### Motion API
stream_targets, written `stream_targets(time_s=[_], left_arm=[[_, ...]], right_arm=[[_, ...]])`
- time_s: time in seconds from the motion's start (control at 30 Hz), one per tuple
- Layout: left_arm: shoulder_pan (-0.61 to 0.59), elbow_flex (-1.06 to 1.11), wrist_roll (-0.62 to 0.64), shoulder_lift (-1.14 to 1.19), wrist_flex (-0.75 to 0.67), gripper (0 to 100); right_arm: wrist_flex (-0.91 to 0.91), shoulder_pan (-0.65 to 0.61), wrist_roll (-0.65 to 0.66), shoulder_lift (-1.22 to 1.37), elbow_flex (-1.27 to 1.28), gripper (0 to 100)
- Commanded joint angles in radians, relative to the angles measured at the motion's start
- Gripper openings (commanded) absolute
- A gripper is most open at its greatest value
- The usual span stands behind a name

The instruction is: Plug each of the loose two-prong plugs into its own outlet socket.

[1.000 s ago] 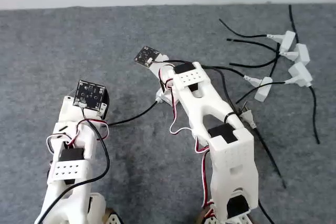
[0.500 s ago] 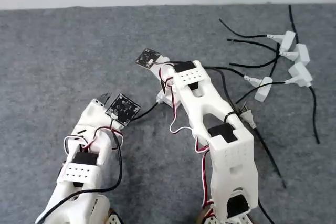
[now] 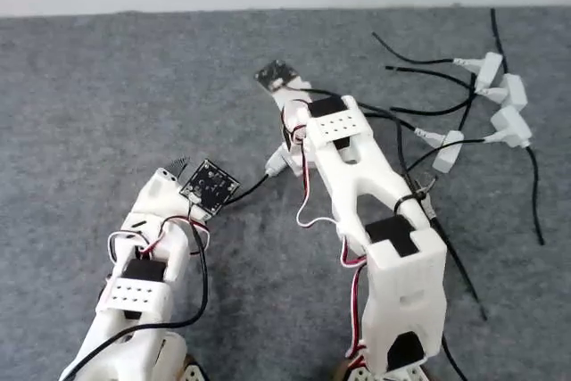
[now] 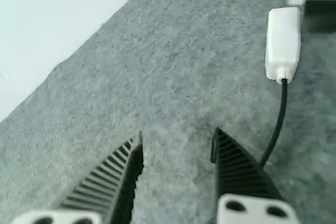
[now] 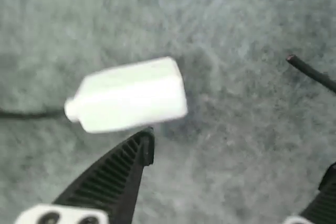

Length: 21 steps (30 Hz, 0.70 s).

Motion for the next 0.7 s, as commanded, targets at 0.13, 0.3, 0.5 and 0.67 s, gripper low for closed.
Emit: stream_targets(time_s=[0.13,0.3,0.5,0.67], left_arm=[[-0.008,-0.01,0.0,-0.026,-0.026,20],[-0.092,-0.033,0.114,-0.028,-0.049,20],[-0.121,-0.038,0.161,-0.028,-0.069,20],[-0.121,-0.038,0.161,-0.028,-0.069,20]], right_arm=[[-0.13,-0.051,-0.213,-0.065,-0.006,46.7],[-0.22,-0.077,-0.42,-0.067,-0.006,46.7],[-0.308,-0.113,-0.503,-0.053,-0.026,46.7],[-0.163,-0.081,-0.393,-0.085,-0.029,46.7]])
